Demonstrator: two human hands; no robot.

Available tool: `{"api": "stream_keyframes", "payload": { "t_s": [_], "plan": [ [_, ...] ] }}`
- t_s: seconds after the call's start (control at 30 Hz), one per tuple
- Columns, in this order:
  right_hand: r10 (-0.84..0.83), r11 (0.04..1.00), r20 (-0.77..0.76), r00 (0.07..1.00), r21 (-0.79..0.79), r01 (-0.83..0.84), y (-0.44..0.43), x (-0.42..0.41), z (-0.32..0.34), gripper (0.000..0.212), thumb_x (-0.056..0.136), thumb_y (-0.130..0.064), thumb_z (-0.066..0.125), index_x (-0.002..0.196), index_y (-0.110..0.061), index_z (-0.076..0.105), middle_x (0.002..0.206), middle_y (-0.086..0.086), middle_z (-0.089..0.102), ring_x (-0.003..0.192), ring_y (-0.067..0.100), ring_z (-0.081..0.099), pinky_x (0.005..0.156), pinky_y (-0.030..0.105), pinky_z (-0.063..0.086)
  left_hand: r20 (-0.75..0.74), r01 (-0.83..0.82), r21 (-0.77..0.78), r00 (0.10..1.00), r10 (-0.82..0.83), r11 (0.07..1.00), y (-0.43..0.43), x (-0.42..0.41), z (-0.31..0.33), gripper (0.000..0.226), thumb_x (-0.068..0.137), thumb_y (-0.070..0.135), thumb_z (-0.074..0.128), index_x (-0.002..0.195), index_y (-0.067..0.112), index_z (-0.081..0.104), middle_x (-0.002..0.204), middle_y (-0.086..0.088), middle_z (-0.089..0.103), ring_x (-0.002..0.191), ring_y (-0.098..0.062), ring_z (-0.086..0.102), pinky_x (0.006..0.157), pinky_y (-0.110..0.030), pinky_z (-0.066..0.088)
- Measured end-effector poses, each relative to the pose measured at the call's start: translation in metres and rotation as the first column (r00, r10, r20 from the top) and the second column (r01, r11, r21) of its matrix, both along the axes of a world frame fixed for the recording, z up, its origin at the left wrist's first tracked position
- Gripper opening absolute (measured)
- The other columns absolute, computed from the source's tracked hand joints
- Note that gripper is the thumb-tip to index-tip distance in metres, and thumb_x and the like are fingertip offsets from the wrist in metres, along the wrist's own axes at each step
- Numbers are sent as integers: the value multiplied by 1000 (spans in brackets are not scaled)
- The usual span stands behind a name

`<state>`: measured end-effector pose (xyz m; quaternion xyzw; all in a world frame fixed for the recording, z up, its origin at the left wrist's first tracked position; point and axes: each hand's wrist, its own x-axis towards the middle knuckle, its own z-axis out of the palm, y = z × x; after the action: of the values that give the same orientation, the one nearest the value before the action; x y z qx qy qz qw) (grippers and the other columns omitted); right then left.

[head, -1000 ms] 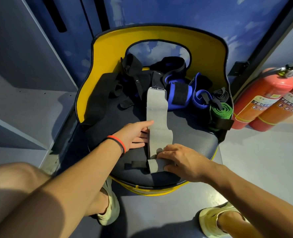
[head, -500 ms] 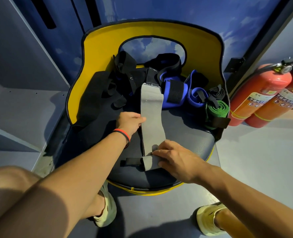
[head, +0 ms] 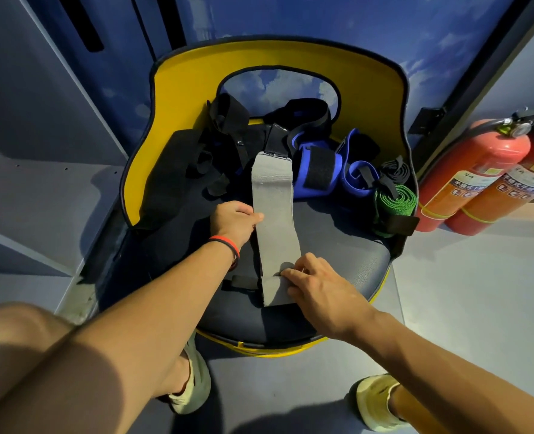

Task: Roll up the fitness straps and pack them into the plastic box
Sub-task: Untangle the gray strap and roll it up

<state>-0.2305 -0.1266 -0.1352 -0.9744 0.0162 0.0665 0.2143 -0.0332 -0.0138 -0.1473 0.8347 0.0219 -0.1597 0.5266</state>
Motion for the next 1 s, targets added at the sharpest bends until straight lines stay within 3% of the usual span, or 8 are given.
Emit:
{"api": "stream_keyframes", "payload": {
  "t_s": [0.1, 0.17, 0.27, 0.33, 0.47, 0.6, 0.77, 1.0],
  "plan": [
    [-9, 1000, -59, 998, -1, 9, -4, 8, 0, 35, 106, -35, 43, 136, -27, 59, 124, -2, 47, 109, 22, 46, 93, 39, 50, 320, 47, 240, 939, -125, 970, 9, -15, 13, 35, 77, 14, 83, 102, 24, 61, 102, 4, 55, 86, -17, 60, 71, -31, 53],
    [-8, 1000, -59, 998, 5, 9, -6, 12, -1, 31, 103, -36, 45, 128, -29, 61, 118, -4, 49, 109, 23, 49, 93, 40, 50, 506, 248, 310, 775, -380, 918, 24, -41, 26, 21, 83, 29, 77, 94, 25, 59, 94, 8, 51, 80, -12, 57, 67, -29, 50],
    [-38, 996, 5, 999, 81, 38, -9, 13, -2, 21, 97, -34, 52, 117, -30, 58, 102, -8, 49, 101, 23, 53, 85, 43, 51, 290, 650, 544, 447, -846, 531, 53, -82, 36, 44, 83, 67, 61, 108, 30, 62, 104, 13, 54, 90, -9, 58, 75, -29, 50],
    [-25, 995, 67, 997, 94, 18, -11, 9, -4, 22, 97, -36, 57, 118, -30, 59, 99, -9, 51, 97, 21, 55, 79, 40, 51, 193, 623, 686, 344, -919, 377, 67, -94, 25, 66, 81, 70, 63, 132, 30, 51, 123, 14, 46, 98, -10, 56, 80, -28, 48],
    [96, 995, 68, 993, 24, -97, -19, -6, -5, 49, 91, -48, 67, 135, -29, 55, 120, -7, 57, 104, 16, 53, 84, 32, 52, 341, 597, 576, 445, -828, 558, 77, -101, 4, 53, 86, 48, 74, 131, 26, 55, 127, 11, 54, 108, -14, 59, 101, -34, 49],
    [97, 994, 113, 989, 31, -101, -20, -9, -8, 56, 87, -35, 76, 138, -22, 59, 123, -2, 57, 108, 19, 57, 92, 31, 54, 384, 571, 566, 456, -803, 595, 76, -96, -10, 44, 87, 54, 67, 121, 27, 61, 116, 14, 62, 109, -9, 61, 125, -36, 22],
    [125, 991, 92, 988, 38, -129, -22, -7, -2, 49, 92, -44, 69, 137, -23, 61, 118, -3, 60, 103, 16, 57, 87, 25, 49, 351, 589, 555, 474, -807, 587, 77, -98, -5, 46, 87, 61, 57, 122, 32, 60, 115, 18, 59, 107, -3, 60, 127, -43, 6],
    [115, 987, 16, 993, 109, -117, -26, 2, 3, 54, 94, -55, 63, 137, -22, 60, 125, -5, 56, 115, 12, 50, 96, 13, 32, 347, 572, 525, 533, -772, 631, 71, -104, -4, 36, 87, 55, 68, 112, 30, 62, 107, 18, 54, 102, -4, 58, 125, -39, 18]
  ]
}}
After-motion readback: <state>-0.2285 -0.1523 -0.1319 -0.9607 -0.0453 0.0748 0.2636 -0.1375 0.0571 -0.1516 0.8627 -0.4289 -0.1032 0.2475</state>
